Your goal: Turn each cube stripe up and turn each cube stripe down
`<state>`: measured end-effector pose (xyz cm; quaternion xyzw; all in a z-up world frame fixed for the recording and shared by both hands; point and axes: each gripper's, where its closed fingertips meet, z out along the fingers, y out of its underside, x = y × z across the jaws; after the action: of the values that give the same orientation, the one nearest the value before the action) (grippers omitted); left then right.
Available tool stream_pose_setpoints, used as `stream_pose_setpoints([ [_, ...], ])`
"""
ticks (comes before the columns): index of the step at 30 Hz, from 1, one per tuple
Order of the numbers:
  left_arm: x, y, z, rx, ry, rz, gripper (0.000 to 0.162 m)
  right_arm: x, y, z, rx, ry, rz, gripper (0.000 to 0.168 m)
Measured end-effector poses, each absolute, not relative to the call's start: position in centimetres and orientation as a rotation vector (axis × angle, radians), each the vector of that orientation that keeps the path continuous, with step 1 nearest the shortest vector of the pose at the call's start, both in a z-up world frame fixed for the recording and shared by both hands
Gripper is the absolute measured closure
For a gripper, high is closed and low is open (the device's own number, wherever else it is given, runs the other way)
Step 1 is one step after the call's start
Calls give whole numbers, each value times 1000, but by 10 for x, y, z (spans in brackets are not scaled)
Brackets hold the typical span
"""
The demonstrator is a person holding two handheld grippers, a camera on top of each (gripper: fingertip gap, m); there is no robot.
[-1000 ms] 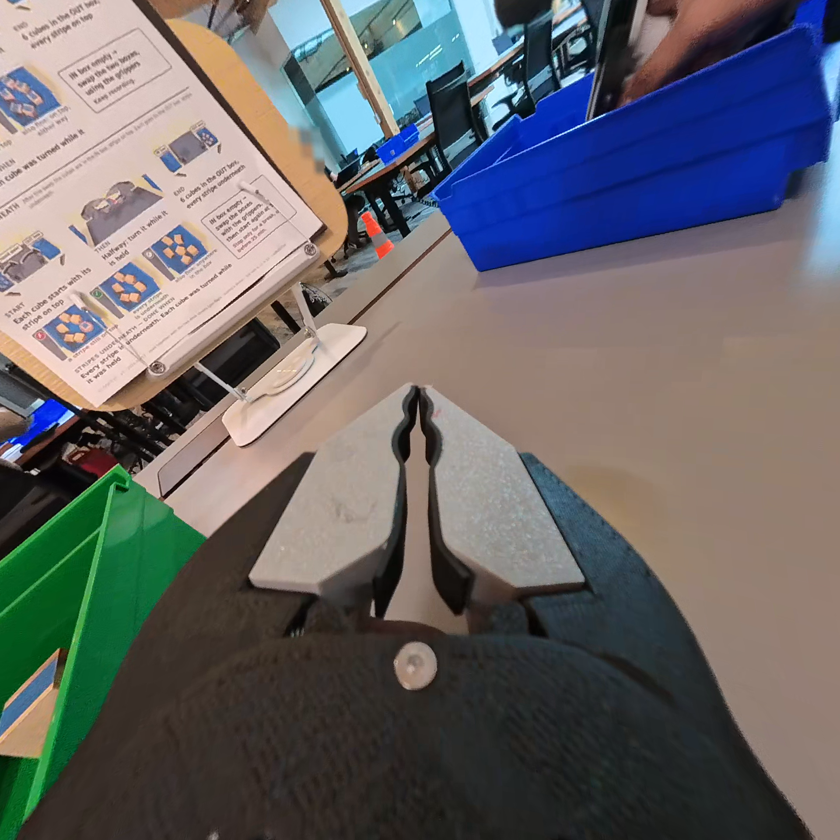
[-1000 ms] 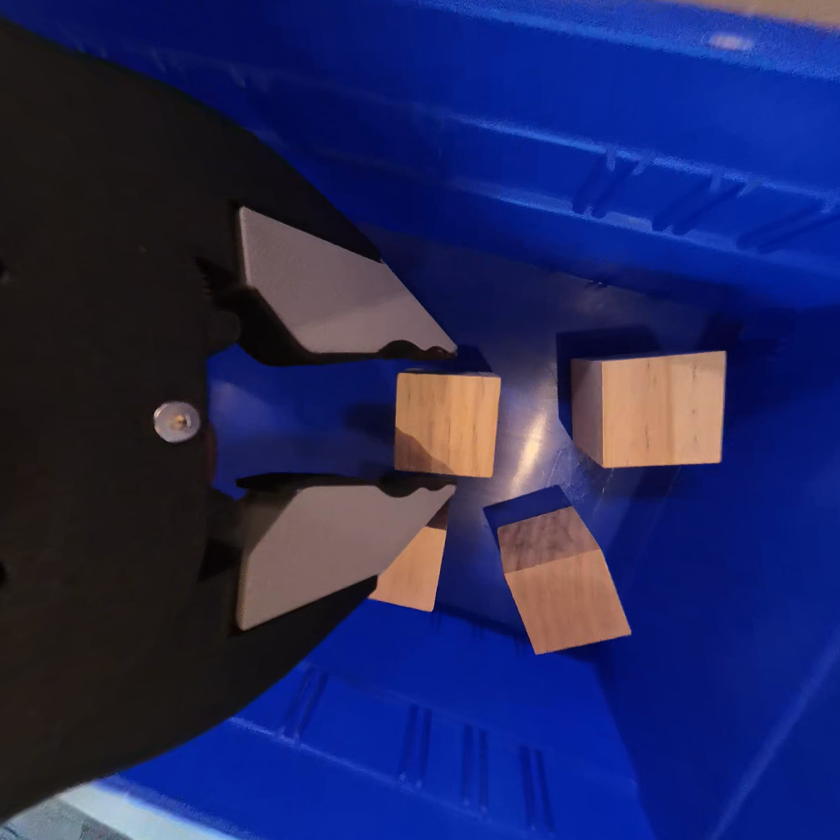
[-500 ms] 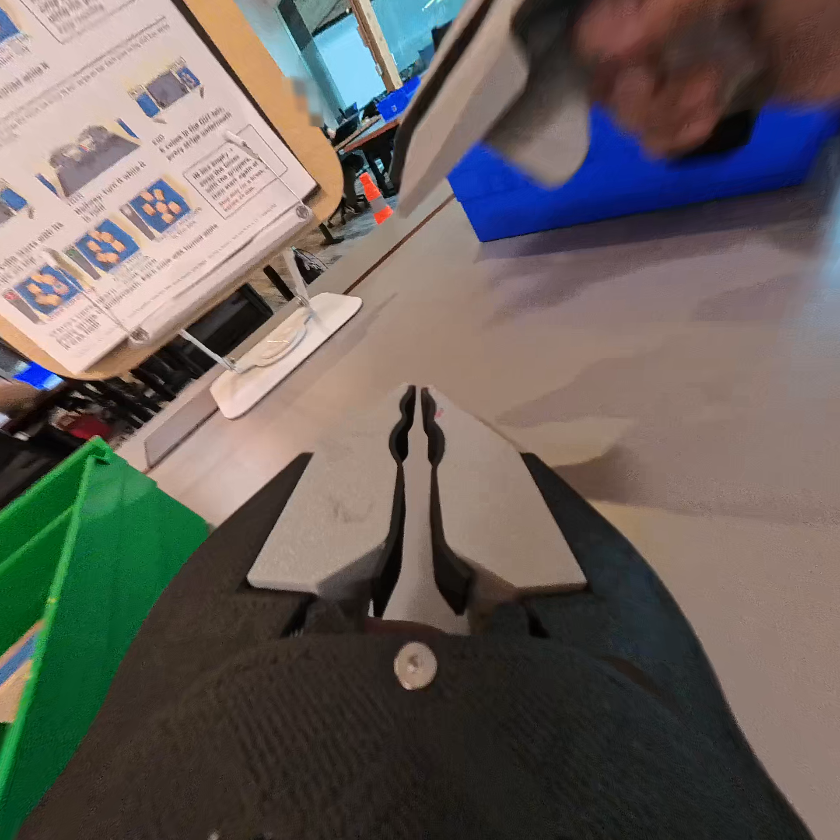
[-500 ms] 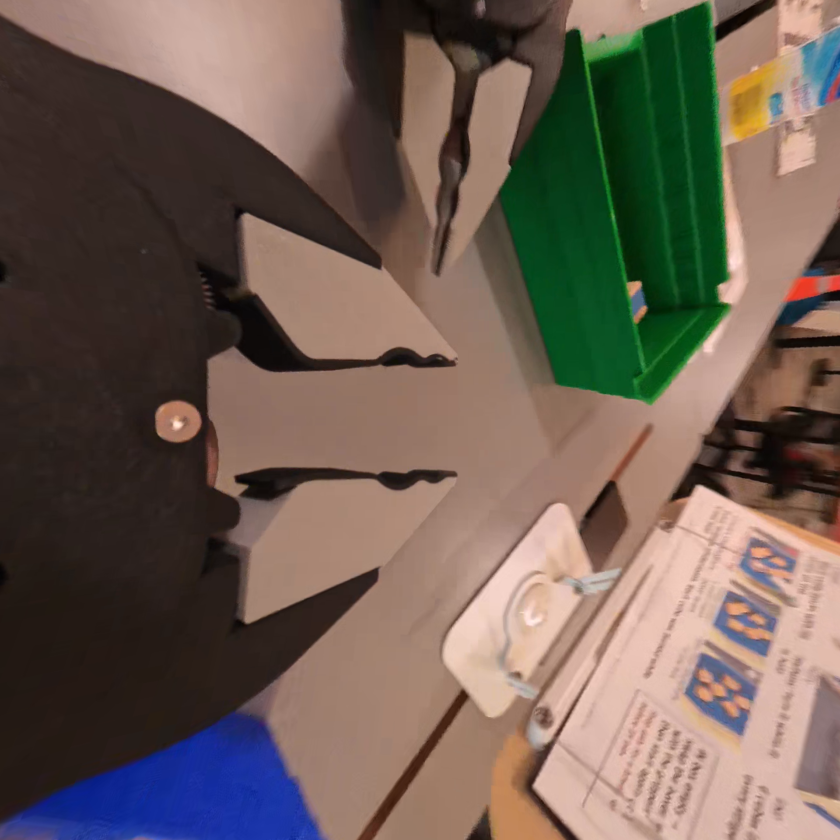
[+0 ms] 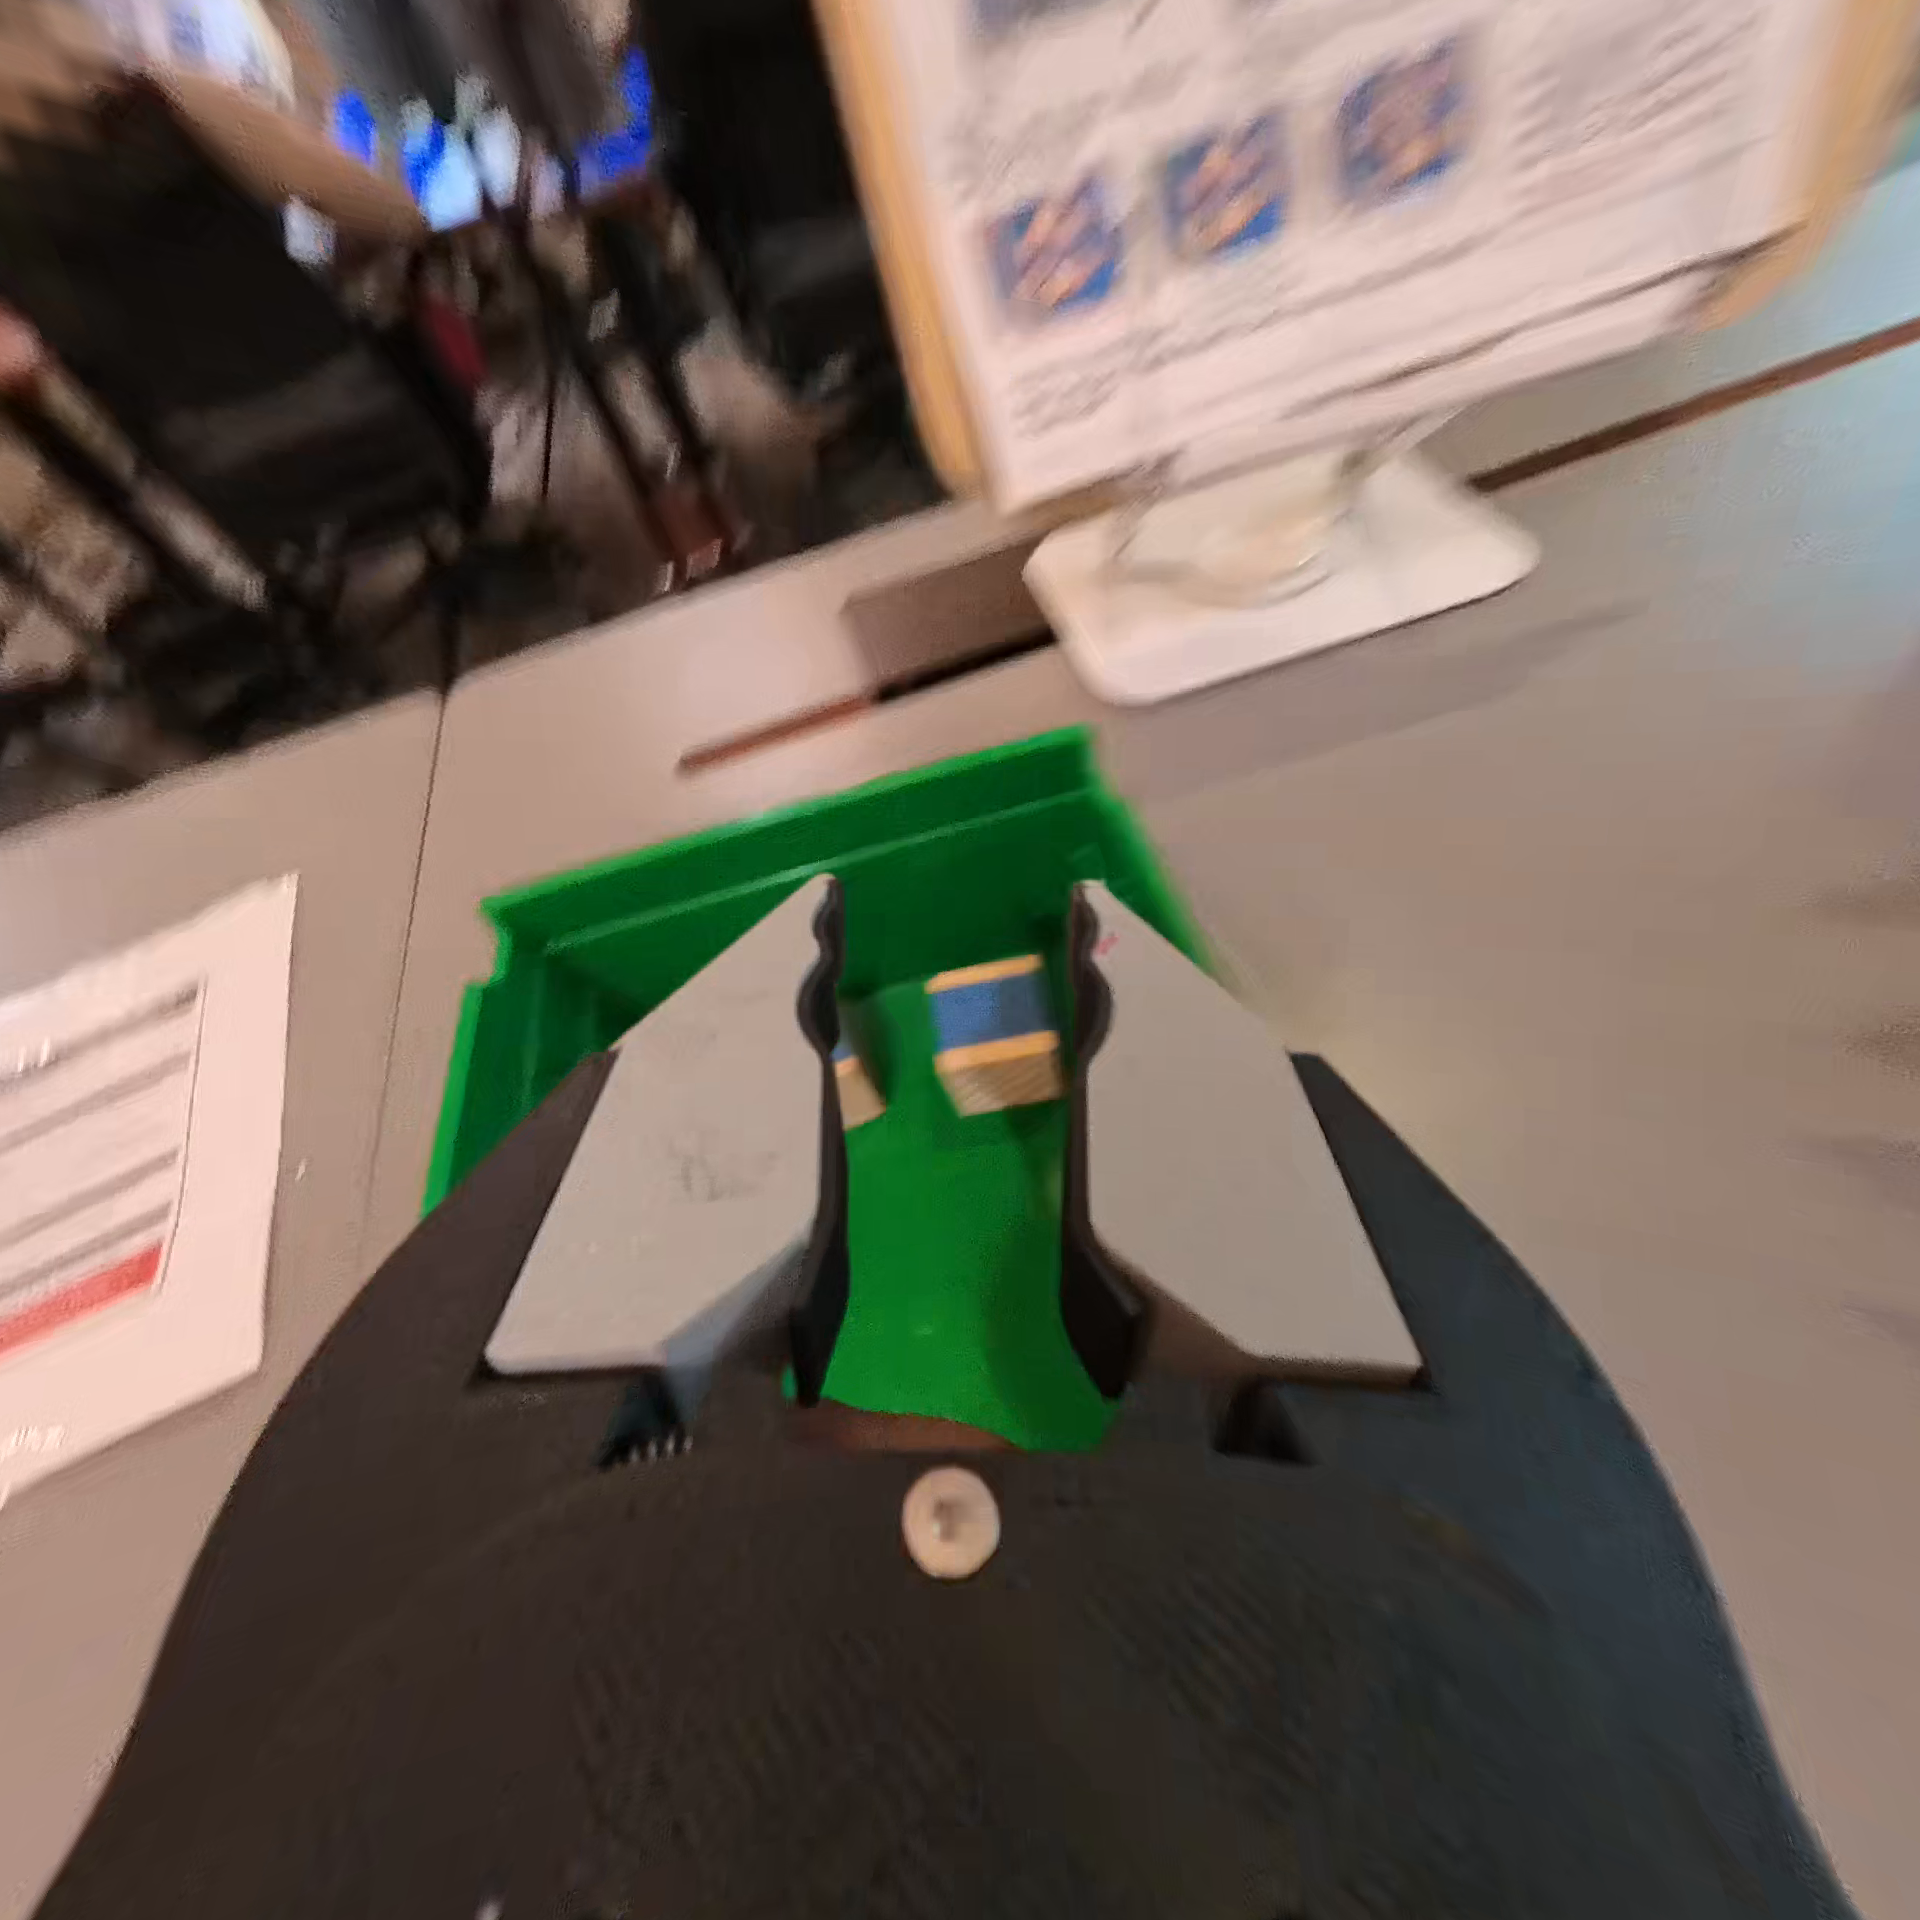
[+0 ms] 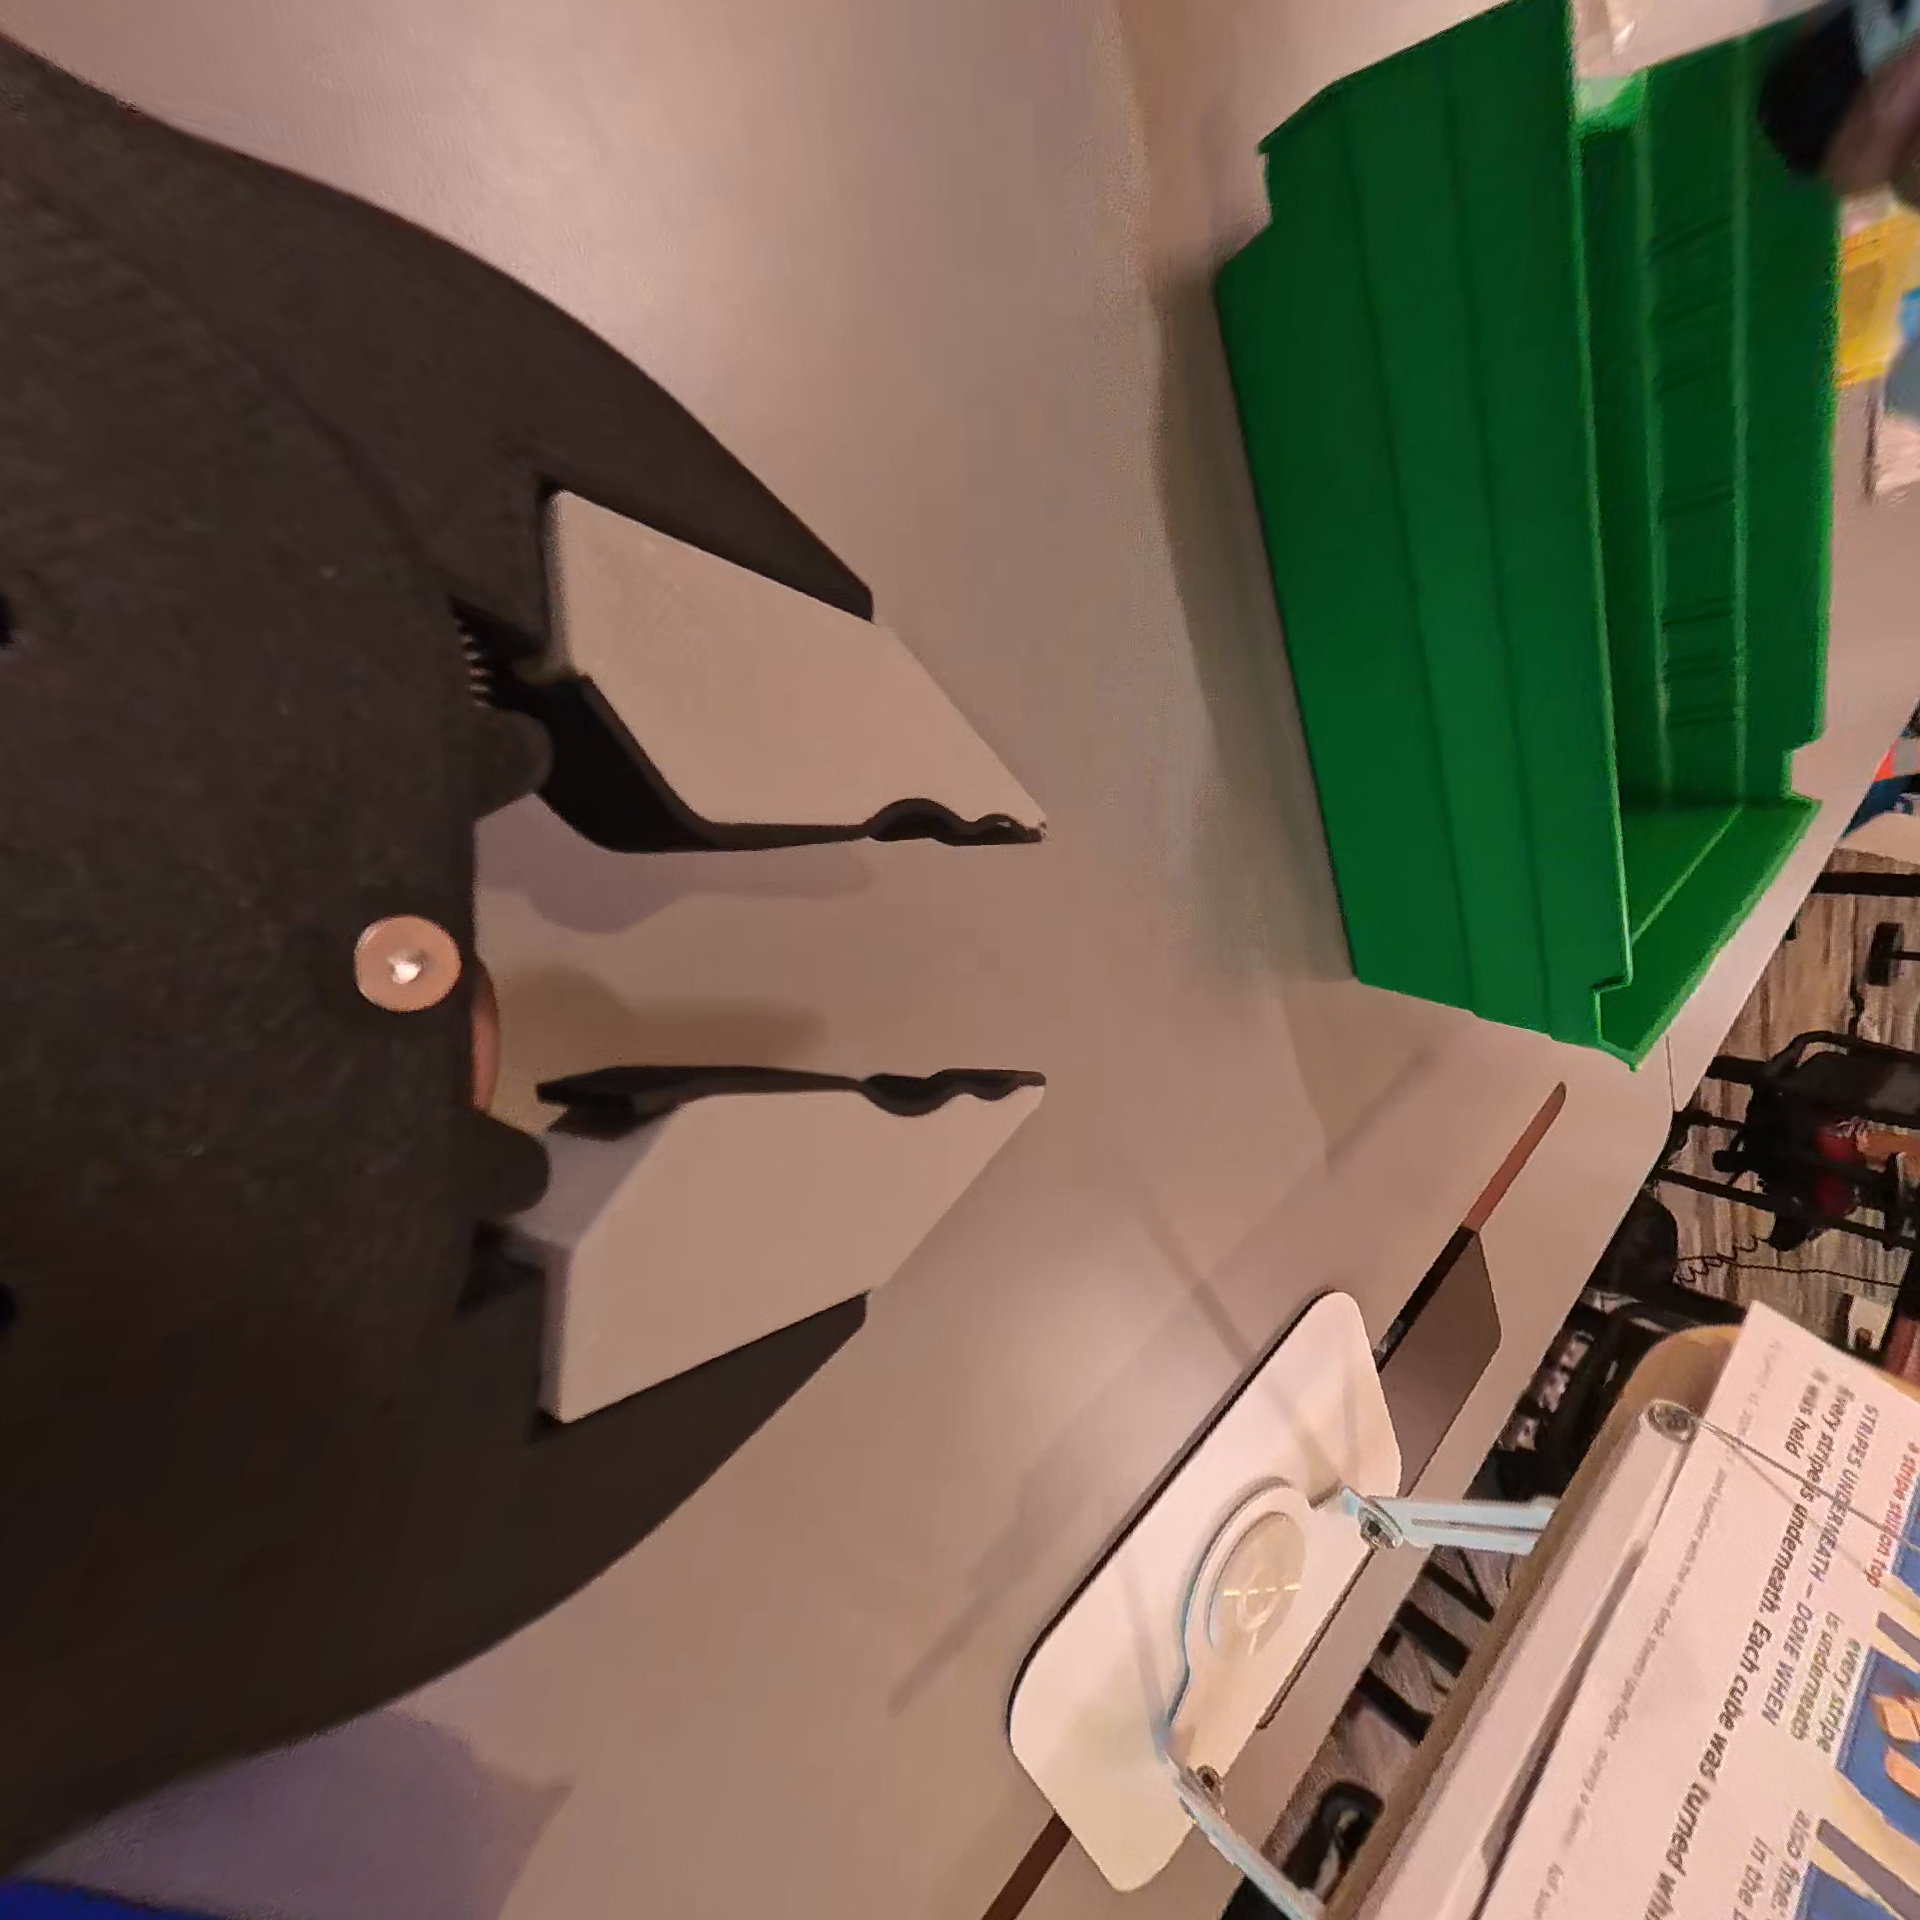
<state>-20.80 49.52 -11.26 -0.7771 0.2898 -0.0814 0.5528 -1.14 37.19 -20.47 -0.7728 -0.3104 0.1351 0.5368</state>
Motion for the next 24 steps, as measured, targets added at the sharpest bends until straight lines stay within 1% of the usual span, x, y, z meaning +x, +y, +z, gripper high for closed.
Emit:
stream_pose_setpoints([
  [2, -235, 536, -147, -2013, 630, -142, 119, -12, 372, -209, -1840, -770, 261, 128],
  [5, -263, 572, -190, -2186, 577, -57, 122, -14, 372, -214, -1849, -781, 234, 128],
  [9, -262, 585, -221, -2283, 626, 13, 113, -13, 373, -216, -1870, -757, 276, 128],
  [11, -256, 586, -237, -2329, 656, 14, 113, -10, 374, -218, -1881, -746, 286, 128],
  [12, -255, 588, -245, -2341, 664, 27, 108, -9, 375, -218, -1885, -741, 292, 128],
  [13, -258, 592, -247, -2325, 667, 79, 114, -9, 375, -218, -1888, -737, 300, 128],
  [14, -260, 597, -246, -2297, 684, 129, 127, -8, 375, -218, -1892, -734, 307, 128],
  [17, -259, 599, -242, -2273, 723, 153, 140, -6, 375, -218, -1895, -730, 312, 128],
  [23, -260, 595, -239, -2235, 757, 168, 140, -8, 375, -220, -1903, -730, 333, 128],
  [24, -262, 596, -235, -2218, 750, 191, 132, -9, 374, -221, -1905, -736, 328, 128],
])
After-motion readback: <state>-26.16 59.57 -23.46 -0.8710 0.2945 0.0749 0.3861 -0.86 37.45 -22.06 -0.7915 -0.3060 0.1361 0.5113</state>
